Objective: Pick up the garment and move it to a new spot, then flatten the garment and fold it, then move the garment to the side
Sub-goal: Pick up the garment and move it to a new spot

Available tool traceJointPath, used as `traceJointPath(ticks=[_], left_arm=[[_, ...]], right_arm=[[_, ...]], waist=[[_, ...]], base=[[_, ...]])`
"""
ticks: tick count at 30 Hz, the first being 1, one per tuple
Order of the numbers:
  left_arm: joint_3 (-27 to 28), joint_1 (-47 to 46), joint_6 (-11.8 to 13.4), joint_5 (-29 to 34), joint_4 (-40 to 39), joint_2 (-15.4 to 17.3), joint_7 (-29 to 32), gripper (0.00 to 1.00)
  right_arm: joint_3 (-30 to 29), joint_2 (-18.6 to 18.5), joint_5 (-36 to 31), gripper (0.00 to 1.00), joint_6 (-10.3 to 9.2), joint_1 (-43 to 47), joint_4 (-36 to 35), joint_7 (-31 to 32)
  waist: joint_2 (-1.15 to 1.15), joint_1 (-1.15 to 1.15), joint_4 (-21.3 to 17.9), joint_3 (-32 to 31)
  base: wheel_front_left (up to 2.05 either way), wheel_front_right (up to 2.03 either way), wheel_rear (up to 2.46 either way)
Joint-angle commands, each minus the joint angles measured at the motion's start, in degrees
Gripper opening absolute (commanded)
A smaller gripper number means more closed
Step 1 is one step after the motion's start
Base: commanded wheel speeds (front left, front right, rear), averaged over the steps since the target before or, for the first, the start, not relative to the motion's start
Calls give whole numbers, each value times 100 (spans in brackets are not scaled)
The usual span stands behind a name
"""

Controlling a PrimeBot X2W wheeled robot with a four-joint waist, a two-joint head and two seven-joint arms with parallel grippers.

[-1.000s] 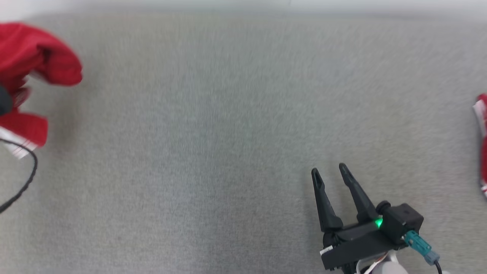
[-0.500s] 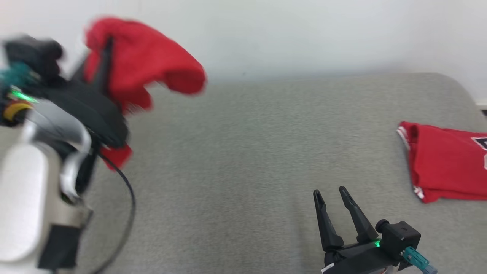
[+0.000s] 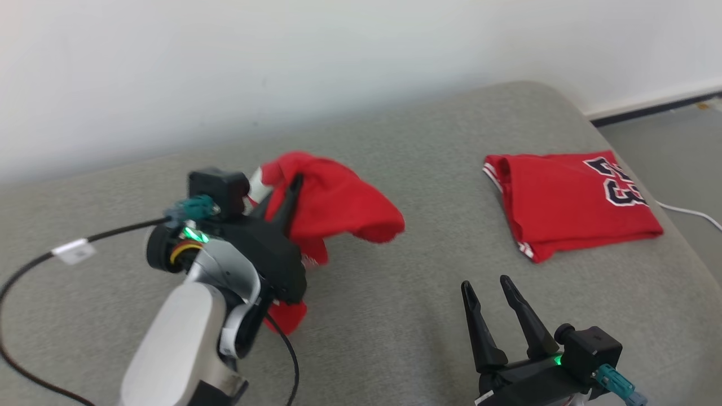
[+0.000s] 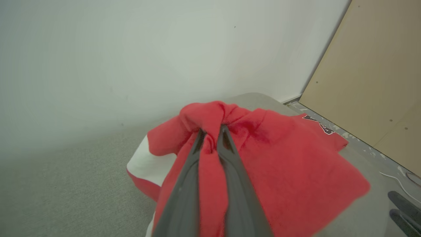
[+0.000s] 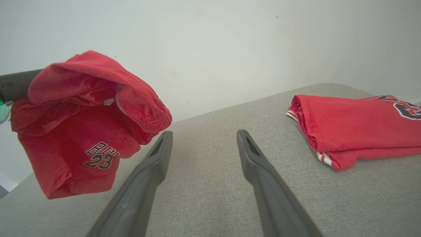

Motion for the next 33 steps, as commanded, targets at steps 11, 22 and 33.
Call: traceJointPath(ticks=[11,22,33], left_arm=[[-518,-20,47,210,1853,-277,-236,100],[-318,616,141,-310,1373,-409,-1408,100],[13,2040,143,-271,369,67,-2795,100]], right_arm=[[46,21,69,100,-9,-54,78,-87],[-298,20,-77,100,-9,135,65,-24],[-746,20,-158,100,-9,307,36,19]], waist=[[0,0,-423,329],[0,0,370,88],[0,0,1176,-169]], base=[[0,0,0],[0,0,0],[0,0,0]])
